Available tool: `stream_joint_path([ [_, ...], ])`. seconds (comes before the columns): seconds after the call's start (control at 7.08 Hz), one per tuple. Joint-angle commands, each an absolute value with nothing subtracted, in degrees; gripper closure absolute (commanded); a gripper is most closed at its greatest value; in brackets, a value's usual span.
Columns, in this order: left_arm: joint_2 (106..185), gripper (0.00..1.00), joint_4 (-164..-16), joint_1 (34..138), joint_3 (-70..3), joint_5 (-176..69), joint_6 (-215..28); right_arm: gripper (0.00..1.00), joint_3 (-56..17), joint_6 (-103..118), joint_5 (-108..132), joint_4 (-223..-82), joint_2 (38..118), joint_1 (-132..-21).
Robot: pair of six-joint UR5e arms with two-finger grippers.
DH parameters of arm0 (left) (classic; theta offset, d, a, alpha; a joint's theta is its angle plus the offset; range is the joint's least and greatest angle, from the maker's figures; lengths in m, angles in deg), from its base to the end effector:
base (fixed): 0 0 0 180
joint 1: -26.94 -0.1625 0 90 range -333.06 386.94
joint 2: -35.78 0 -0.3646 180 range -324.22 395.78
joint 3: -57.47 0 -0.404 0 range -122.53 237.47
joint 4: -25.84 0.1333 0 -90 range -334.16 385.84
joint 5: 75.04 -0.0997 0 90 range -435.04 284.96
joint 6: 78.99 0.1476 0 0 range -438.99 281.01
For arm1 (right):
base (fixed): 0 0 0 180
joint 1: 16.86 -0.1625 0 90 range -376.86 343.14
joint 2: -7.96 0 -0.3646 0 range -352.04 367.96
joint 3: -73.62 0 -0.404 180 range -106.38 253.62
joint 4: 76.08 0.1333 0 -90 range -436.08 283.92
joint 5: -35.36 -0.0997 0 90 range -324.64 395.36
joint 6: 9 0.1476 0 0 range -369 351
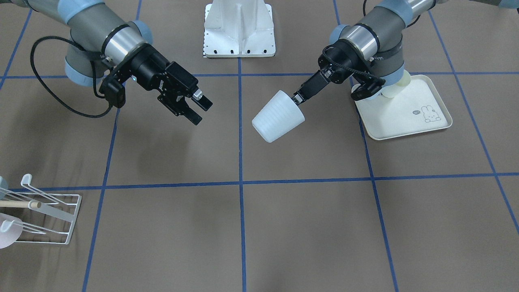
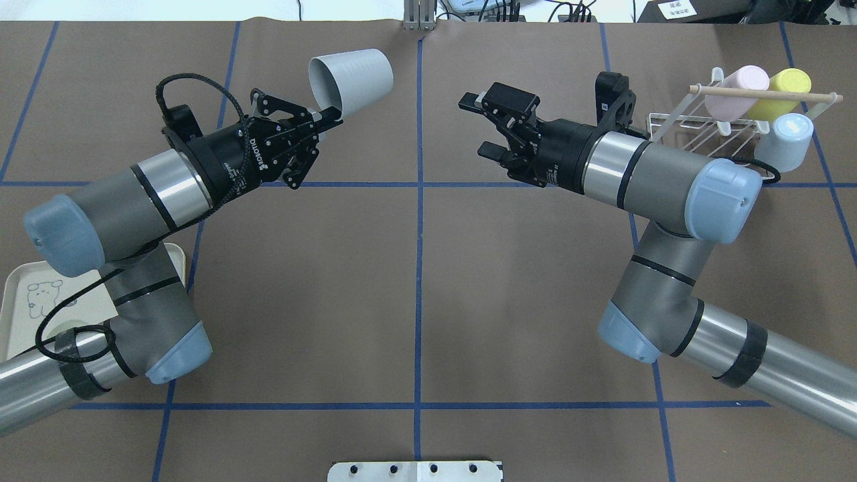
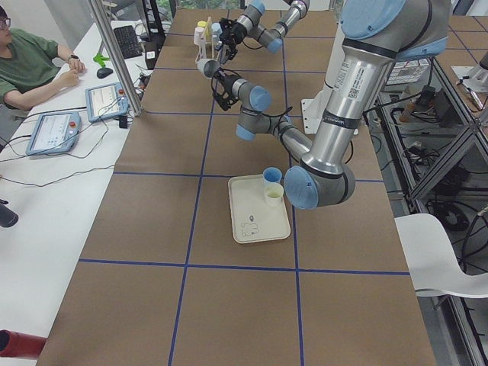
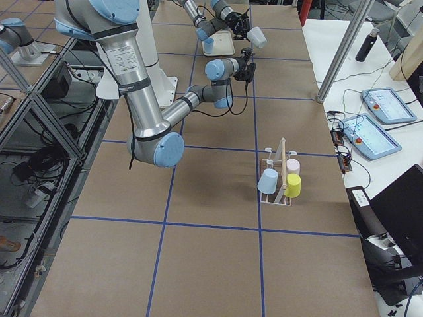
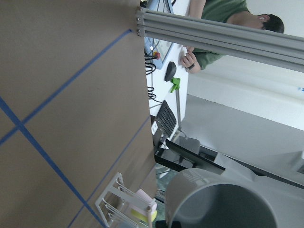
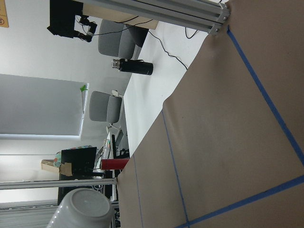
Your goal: Transfer IKEA cup to right arm and place on rack
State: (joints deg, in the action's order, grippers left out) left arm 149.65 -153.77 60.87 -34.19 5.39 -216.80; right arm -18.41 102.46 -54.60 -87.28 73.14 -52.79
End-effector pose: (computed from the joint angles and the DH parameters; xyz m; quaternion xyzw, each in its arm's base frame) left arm 0.4110 -0.4667 0.1697 -0.0572 0.8403 -0.4029 0.3580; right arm -0.4308 -0.4770 0.1751 0.1006 -0.7904 0.2904 0.5299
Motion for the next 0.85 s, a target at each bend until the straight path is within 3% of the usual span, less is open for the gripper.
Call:
stream_joint_path([
  [0.0, 151.69, 1.0, -159.96, 59.99, -28.51, 2.13, -216.72, 0.0, -11.65, 104.19, -52.55, -76.72, 72.56, -52.37],
  [0.71, 156.54, 1.0, -160.14, 56.21, -25.15, -3.41, -216.72, 0.0, -11.55, 109.2, -49.9, -76.34, 68.69, -51.22],
])
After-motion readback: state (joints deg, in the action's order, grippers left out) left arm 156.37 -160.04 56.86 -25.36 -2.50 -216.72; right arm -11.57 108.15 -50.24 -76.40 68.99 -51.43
